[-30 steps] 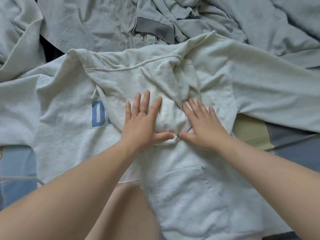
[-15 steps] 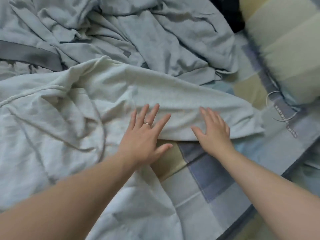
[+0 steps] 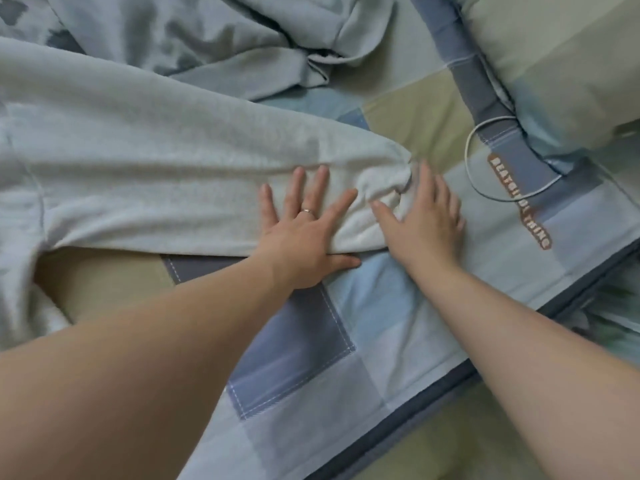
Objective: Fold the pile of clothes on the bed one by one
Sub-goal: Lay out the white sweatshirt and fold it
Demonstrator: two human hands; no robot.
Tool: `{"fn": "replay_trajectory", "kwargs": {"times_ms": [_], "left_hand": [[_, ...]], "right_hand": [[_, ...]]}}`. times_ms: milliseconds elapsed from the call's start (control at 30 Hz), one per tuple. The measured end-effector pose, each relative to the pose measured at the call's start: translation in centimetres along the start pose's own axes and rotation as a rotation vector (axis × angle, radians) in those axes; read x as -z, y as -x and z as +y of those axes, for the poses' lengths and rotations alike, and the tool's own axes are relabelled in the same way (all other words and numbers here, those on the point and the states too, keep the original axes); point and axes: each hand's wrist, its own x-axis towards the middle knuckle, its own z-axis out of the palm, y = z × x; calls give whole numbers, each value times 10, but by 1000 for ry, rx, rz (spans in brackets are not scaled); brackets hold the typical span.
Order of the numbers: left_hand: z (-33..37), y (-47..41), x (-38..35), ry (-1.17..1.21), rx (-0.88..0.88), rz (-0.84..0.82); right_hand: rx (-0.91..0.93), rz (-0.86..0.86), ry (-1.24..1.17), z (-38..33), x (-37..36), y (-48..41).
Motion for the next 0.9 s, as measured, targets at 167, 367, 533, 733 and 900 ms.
{"fn": "replay_trajectory", "kwargs": {"times_ms": [167,367,533,733,900], "left_hand": [[1,-10,3,55,34,-64],[11,-8,37,201,67,-256],[22,9,99,1172,264,-270],[9,49,137,1865,470,-205],[-33,103,156,1859,604,-21]], "right_hand": [[-375,14,-598,-2,13,-32],[-723,-293,-1162,-1,30,-36],[-426,-375,-1251,-32,57,-8],[-315,-796,-1327,-84,90,33],[-347,-910,-1407,-123,105,56]]}}
